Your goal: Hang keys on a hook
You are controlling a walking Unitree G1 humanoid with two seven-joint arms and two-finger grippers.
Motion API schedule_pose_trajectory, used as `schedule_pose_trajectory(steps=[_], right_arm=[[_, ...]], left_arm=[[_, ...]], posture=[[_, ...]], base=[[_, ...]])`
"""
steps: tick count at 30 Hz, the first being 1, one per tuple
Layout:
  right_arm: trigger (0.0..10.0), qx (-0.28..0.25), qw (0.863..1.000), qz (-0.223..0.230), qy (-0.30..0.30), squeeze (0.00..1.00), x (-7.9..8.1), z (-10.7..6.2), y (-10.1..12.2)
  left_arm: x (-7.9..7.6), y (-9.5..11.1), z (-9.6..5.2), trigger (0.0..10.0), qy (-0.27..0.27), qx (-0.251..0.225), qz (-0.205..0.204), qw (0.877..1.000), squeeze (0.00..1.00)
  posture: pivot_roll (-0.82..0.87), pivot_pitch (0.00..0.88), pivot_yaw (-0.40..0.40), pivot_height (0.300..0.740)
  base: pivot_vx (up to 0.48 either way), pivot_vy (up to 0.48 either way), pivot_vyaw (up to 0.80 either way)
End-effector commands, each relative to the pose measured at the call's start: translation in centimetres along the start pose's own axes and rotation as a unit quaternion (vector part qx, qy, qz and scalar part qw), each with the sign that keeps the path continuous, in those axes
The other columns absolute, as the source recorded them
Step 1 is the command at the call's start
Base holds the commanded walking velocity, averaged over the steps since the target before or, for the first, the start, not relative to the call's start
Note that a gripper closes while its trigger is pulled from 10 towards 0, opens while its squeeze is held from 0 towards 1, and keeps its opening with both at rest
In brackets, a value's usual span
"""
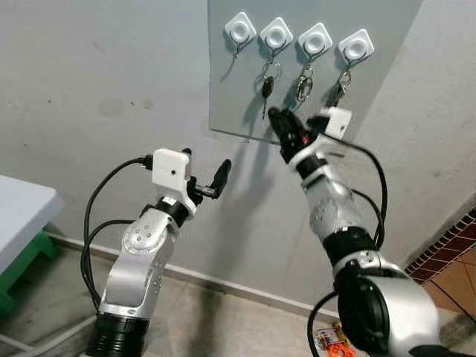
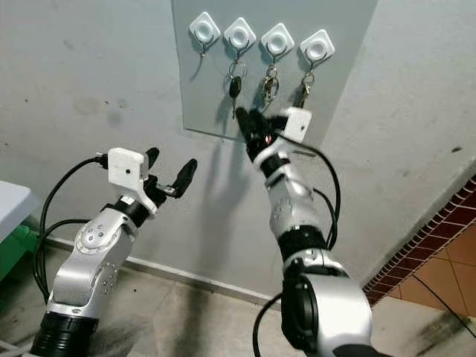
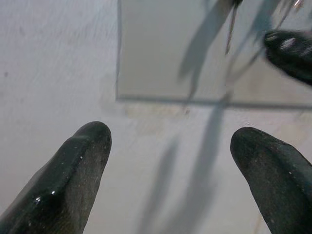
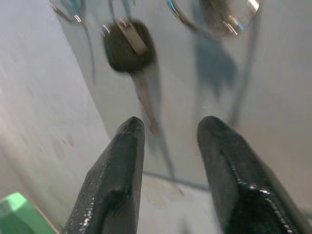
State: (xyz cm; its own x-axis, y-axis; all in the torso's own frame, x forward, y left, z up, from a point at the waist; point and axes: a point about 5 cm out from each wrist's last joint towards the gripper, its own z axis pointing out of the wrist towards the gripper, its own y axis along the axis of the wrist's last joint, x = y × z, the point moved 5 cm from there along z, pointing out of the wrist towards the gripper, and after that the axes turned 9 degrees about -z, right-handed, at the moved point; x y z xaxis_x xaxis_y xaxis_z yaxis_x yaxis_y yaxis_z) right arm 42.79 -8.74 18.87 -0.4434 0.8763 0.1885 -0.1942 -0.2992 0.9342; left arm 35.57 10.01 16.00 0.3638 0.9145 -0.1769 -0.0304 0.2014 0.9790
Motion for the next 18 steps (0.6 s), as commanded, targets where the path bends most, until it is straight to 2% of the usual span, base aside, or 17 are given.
schedule_pose_trajectory(steps=[1, 2, 3, 5, 7, 9, 10, 11, 12, 15, 16, 18], right_arm=[[10.0, -0.008, 1.0, -0.017, -0.006, 1.0, -0.1, -0.4, 0.0], [10.0, 0.001, 1.0, -0.025, -0.016, 1.0, -0.4, -1.3, -0.9], [10.0, 0.001, 1.0, -0.025, -0.016, 1.0, -0.4, -1.3, -0.9], [10.0, 0.021, 0.998, -0.047, -0.042, 1.0, -1.3, -3.3, -2.6], [10.0, 0.037, 0.996, -0.066, -0.048, 1.0, -1.8, -4.5, -3.6], [10.0, 0.072, 0.991, -0.076, -0.085, 1.0, -3.5, -6.9, -5.7], [10.0, 0.094, 0.987, -0.072, -0.113, 1.0, -4.6, -8.5, -6.9], [10.0, 0.111, 0.983, -0.083, -0.123, 1.0, -5.1, -9.5, -7.6], [10.0, 0.14, 0.975, -0.096, -0.143, 1.0, -6.0, -11.4, -8.9], [10.0, 0.179, 0.963, -0.103, -0.175, 1.0, -7.0, -14.1, -10.7], [10.0, 0.201, 0.955, -0.113, -0.189, 1.0, -7.4, -15.7, -11.5], [10.0, 0.224, 0.947, -0.121, -0.198, 1.0, -7.6, -17.2, -12.4]], left_arm=[[1.0, -1.2, -0.2, 10.0, 0.023, 0.014, 0.004, 1.0, 0.0], [1.8, -2.1, -0.3, 10.0, 0.039, 0.023, -0.001, 0.999, 0.0], [1.8, -2.1, -0.3, 10.0, 0.039, 0.023, -0.001, 0.999, 0.0], [3.2, -3.7, -0.7, 10.0, 0.069, 0.038, -0.006, 0.997, 0.0], [3.9, -4.7, -0.9, 10.0, 0.085, 0.048, -0.003, 0.995, 0.0], [4.4, -5.9, -1.2, 10.0, 0.096, 0.061, 0.0, 0.993, 0.0], [4.7, -6.7, -1.4, 10.0, 0.101, 0.071, 0.006, 0.992, 0.0], [4.9, -7.2, -1.6, 10.0, 0.104, 0.076, 0.006, 0.992, 0.0], [5.1, -8.2, -1.8, 10.0, 0.107, 0.086, 0.006, 0.991, 0.0], [5.4, -9.7, -2.3, 10.0, 0.103, 0.104, -0.004, 0.989, 0.0], [5.5, -10.5, -2.6, 10.0, 0.104, 0.112, -0.016, 0.988, 0.0], [5.8, -11.5, -3.0, 10.0, 0.107, 0.124, -0.026, 0.986, 0.0]], posture=[[0.04, 0.0, -0.029, 0.74], [0.03, 0.0, -0.025, 0.74], [0.03, 0.0, -0.025, 0.74], [0.02, 0.0, -0.018, 0.74], [0.01, 0.0, -0.013, 0.74], [0.0, 0.0, -0.009, 0.74], [0.0, 0.0, 0.005, 0.74], [0.0, 0.0, 0.005, 0.74], [-0.01, 0.0, 0.014, 0.74], [-0.02, 0.0, 0.024, 0.74], [-0.03, 0.0, 0.026, 0.74], [-0.04, 0.0, 0.036, 0.74]], base=[[0.0, 0.0, 0.0], [0.0, 0.0, 0.0], [0.0, 0.0, 0.0], [0.0, 0.0, 0.0], [0.0, 0.0, 0.0], [0.0, 0.0, 0.0], [0.0, 0.0, 0.0], [0.0, 0.0, 0.0], [0.0, 0.0, 0.0], [0.0, 0.0, 0.0], [0.0, 0.0, 0.0], [0.0, 0.0, 0.0]])
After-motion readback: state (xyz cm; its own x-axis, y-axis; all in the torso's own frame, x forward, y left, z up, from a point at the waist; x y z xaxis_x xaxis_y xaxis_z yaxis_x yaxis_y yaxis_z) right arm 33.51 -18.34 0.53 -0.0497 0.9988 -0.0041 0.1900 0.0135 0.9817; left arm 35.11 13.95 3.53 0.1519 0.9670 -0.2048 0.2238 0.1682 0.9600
